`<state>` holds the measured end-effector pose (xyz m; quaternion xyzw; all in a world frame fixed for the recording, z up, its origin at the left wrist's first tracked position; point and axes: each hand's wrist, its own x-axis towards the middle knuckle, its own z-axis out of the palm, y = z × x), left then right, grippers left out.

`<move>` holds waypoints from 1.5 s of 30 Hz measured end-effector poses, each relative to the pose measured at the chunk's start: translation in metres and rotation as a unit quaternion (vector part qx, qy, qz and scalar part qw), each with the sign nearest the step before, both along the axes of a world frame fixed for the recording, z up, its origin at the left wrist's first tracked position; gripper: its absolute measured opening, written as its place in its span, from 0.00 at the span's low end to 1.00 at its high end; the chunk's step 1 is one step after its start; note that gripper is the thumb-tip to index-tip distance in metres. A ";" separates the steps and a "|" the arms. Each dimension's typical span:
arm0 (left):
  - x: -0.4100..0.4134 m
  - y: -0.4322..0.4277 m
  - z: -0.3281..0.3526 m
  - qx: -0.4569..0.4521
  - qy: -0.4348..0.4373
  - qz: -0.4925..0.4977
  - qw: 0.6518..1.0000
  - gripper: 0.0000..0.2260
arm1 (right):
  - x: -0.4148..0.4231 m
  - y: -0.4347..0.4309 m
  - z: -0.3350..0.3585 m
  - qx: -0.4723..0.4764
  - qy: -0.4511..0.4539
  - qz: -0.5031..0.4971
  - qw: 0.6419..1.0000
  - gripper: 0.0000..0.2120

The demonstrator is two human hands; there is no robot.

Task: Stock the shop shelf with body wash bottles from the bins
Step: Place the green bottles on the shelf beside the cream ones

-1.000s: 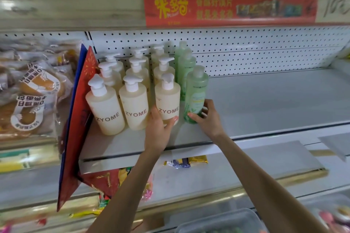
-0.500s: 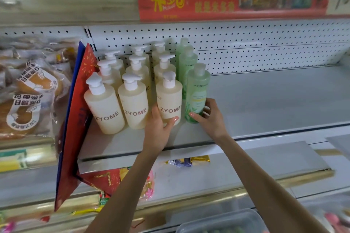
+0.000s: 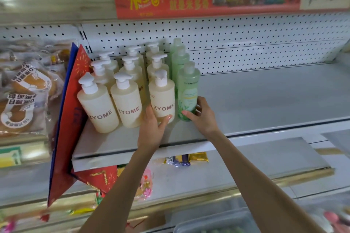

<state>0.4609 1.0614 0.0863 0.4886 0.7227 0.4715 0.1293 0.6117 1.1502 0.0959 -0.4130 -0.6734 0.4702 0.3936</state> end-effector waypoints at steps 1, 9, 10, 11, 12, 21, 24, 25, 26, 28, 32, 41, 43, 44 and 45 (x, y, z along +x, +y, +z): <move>0.001 -0.003 0.002 -0.005 -0.005 -0.001 1.000 0.25 | 0.000 -0.001 0.001 0.001 -0.020 -0.001 1.000 0.27; 0.060 -0.102 -0.003 0.066 -0.006 0.045 0.997 0.20 | 0.042 -0.087 -0.007 -0.003 0.101 -0.091 0.991 0.22; 0.071 -0.112 -0.010 0.074 -0.010 0.048 0.996 0.18 | 0.054 -0.102 -0.015 0.006 0.109 -0.093 0.990 0.19; 0.083 -0.121 -0.018 0.075 -0.018 0.050 0.996 0.17 | 0.067 -0.116 -0.024 0.010 0.114 -0.092 0.989 0.16; 0.093 -0.128 -0.030 0.075 -0.029 0.053 0.995 0.15 | 0.079 -0.127 -0.036 0.010 0.109 -0.087 0.990 0.14; 0.186 -0.234 -0.217 -0.157 -0.162 0.119 0.967 0.16 | 0.171 -0.215 -0.235 -0.327 -0.066 -0.004 0.943 0.07; 0.204 -0.275 -0.268 -0.230 -0.166 0.151 0.947 0.14 | 0.196 -0.251 -0.291 -0.434 -0.077 -0.015 0.898 0.06; 0.207 -0.286 -0.281 -0.249 -0.168 0.164 0.940 0.14 | 0.203 -0.260 -0.304 -0.460 -0.072 -0.028 0.884 0.08; 0.209 -0.294 -0.293 -0.269 -0.179 0.176 0.930 0.14 | 0.209 -0.269 -0.316 -0.481 -0.069 -0.041 0.873 0.09; 0.208 -0.306 -0.316 -0.297 -0.218 0.199 0.908 0.17 | 0.216 -0.285 -0.335 -0.517 -0.063 -0.049 0.852 0.11; 0.202 -0.312 -0.363 -0.357 -0.248 0.212 0.875 0.30 | 0.215 -0.302 -0.367 -0.579 -0.067 -0.043 0.811 0.11; 0.187 -0.278 -0.440 -0.335 -0.276 0.220 0.874 0.16 | 0.157 -0.294 -0.444 -0.682 -0.114 -0.058 0.720 0.27; 0.187 -0.275 -0.448 -0.312 -0.295 0.229 0.874 0.16 | 0.148 -0.299 -0.463 -0.703 -0.134 -0.057 0.696 0.34; 0.188 -0.274 -0.450 -0.302 -0.309 0.235 0.871 0.14 | 0.146 -0.303 -0.472 -0.709 -0.133 -0.060 0.690 0.34; 0.190 -0.273 -0.451 -0.294 -0.324 0.240 0.866 0.11 | 0.146 -0.305 -0.480 -0.712 -0.123 -0.065 0.689 0.33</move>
